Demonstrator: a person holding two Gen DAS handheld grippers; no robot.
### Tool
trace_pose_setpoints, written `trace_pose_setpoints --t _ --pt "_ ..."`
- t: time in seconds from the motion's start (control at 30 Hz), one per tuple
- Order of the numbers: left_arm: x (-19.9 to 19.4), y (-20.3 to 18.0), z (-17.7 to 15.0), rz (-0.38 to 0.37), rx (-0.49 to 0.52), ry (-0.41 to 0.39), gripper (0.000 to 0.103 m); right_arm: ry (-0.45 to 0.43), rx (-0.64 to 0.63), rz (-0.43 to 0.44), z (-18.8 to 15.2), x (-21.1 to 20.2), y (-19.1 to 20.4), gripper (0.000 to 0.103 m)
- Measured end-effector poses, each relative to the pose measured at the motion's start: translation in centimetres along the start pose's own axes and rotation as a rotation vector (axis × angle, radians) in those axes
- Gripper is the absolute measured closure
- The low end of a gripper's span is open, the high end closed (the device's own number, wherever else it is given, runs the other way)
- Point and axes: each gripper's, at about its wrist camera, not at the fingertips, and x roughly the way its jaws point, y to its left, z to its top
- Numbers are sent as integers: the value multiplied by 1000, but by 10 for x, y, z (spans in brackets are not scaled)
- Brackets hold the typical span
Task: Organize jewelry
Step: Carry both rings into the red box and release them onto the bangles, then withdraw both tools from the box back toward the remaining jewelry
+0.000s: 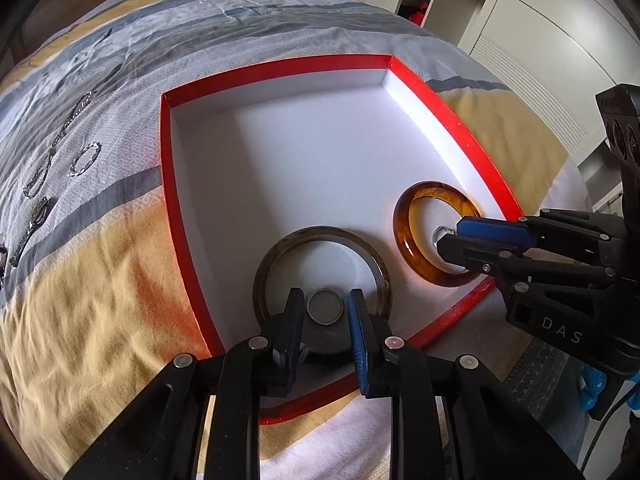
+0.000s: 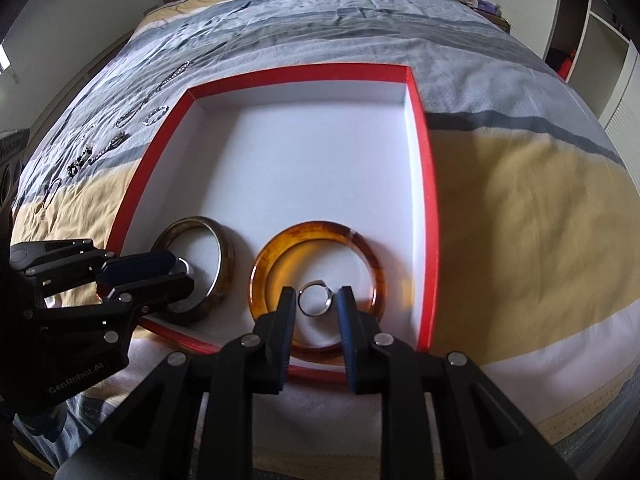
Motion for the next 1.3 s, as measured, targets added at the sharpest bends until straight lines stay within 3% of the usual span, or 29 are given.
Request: trace_pose_setpoints --t 0.07,0.17,0.6,0.7,0.77,0.87,1.1,1.3 --pt "-3 0 1 -6 -6 -6 68 -8 3 7 0 -4 0 73" --pt "-11 -1 1 2 -10 -16 62 -26 3 2 -1 -16 1 71" --pt "-96 -5 -24 77 -18 -201 59 -177 103 -64 -13 -95 1 70" --pt "-115 -3 -36 83 -20 -205 58 -211 90 -73 -19 -113 17 70" --pt "-127 -1 -46 91 -24 -206 46 -236 80 -69 -23 -125 31 70" --pt "-145 3 -62 110 -36 -239 41 -266 59 -64 -29 -139 55 70" --pt "-182 30 -100 160 -116 -299 33 -306 -22 -42 -44 -159 111 66" --pt "-213 57 -134 214 -191 -340 33 -328 -90 -18 -59 -171 152 66"
